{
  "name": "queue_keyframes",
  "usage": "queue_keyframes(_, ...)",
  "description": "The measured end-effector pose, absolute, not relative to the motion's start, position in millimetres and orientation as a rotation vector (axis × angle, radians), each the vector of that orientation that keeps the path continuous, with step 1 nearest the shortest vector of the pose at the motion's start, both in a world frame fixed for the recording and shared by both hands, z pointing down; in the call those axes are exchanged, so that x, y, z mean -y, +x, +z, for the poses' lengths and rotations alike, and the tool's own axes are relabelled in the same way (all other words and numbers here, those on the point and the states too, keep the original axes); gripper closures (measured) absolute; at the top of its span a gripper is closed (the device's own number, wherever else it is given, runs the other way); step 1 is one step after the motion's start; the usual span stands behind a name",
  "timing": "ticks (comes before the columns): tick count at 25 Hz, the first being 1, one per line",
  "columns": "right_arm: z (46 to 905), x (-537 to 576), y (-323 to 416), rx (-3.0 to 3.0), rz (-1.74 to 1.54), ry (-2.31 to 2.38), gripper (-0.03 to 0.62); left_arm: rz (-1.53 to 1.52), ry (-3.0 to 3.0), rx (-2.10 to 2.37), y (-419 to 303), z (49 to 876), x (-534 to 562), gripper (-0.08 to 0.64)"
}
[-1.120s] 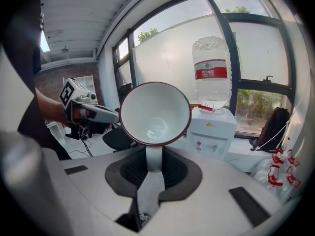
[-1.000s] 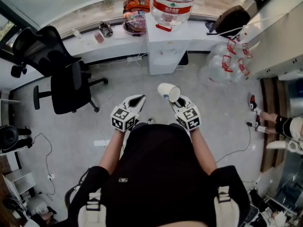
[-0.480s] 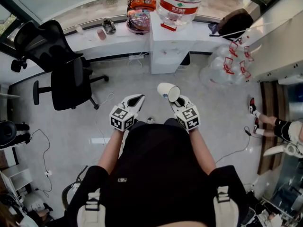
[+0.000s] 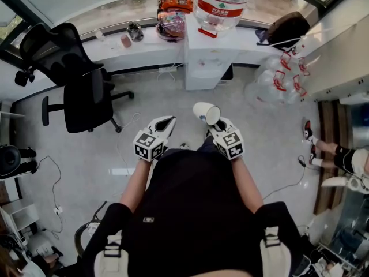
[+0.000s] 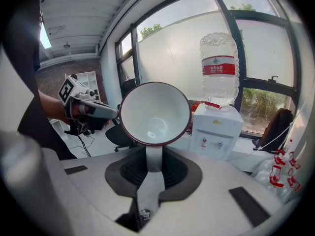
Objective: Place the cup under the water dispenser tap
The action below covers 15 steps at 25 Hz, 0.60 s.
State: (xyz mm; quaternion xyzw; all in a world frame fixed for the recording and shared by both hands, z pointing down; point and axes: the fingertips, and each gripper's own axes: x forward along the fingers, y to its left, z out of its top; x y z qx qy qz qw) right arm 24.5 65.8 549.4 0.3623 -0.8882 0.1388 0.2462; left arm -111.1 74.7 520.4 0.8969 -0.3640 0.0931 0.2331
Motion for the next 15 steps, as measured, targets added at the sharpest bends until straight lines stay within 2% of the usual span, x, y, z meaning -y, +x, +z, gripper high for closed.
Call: queue_keyframes(15, 557.6, -46.4, 15.6, 2.435, 0.38, 0.922, 0.552, 0.23, 2.428, 1.088, -128.6, 522.5, -59.0, 0.56)
